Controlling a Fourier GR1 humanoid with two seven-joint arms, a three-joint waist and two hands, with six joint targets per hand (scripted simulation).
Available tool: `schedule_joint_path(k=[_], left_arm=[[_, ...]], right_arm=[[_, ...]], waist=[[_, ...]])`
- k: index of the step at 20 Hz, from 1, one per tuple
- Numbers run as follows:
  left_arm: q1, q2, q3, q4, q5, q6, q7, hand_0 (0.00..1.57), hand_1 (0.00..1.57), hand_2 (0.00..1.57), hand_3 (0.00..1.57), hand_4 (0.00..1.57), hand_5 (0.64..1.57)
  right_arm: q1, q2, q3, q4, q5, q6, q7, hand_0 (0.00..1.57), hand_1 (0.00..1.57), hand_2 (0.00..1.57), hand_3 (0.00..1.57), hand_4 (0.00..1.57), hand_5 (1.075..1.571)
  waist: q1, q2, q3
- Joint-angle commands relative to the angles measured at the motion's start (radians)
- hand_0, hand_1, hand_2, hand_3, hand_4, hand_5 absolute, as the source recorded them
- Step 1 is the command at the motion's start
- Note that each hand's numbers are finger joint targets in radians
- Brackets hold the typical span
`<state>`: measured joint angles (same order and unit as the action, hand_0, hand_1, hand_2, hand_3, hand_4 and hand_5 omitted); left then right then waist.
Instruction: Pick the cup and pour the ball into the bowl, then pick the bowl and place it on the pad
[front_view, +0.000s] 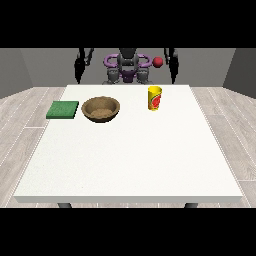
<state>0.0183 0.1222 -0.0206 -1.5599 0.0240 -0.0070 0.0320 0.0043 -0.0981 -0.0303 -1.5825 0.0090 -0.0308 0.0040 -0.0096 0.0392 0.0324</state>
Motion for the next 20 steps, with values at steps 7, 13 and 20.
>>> schedule_joint_path(k=[7,13,20], left_arm=[[-0.091,0.002,0.120,-0.143,0.168,0.003,0.136,0.00,0.00,0.00,0.00,0.00,1.557],[-0.061,0.042,0.168,-0.182,0.197,-0.045,0.080,0.00,0.00,0.00,0.00,0.00,1.548],[-0.173,0.078,0.239,-0.049,0.190,-0.081,-0.073,0.00,0.00,0.00,0.00,0.00,1.539]], right_arm=[[0.029,-0.079,-0.069,-0.091,-0.162,0.138,0.078,0.00,0.00,0.00,0.00,0.00,1.569],[0.044,-0.163,-0.189,-0.138,-0.280,0.256,0.061,0.00,0.00,0.00,0.00,0.00,1.571],[-0.044,-0.138,-0.206,-0.059,-0.261,0.255,-0.037,0.00,0.00,0.00,0.00,0.00,1.569]], waist=[[-0.029,-0.255,-0.0311],[-0.026,-0.166,-0.0324],[-0.037,-0.022,-0.0324]])
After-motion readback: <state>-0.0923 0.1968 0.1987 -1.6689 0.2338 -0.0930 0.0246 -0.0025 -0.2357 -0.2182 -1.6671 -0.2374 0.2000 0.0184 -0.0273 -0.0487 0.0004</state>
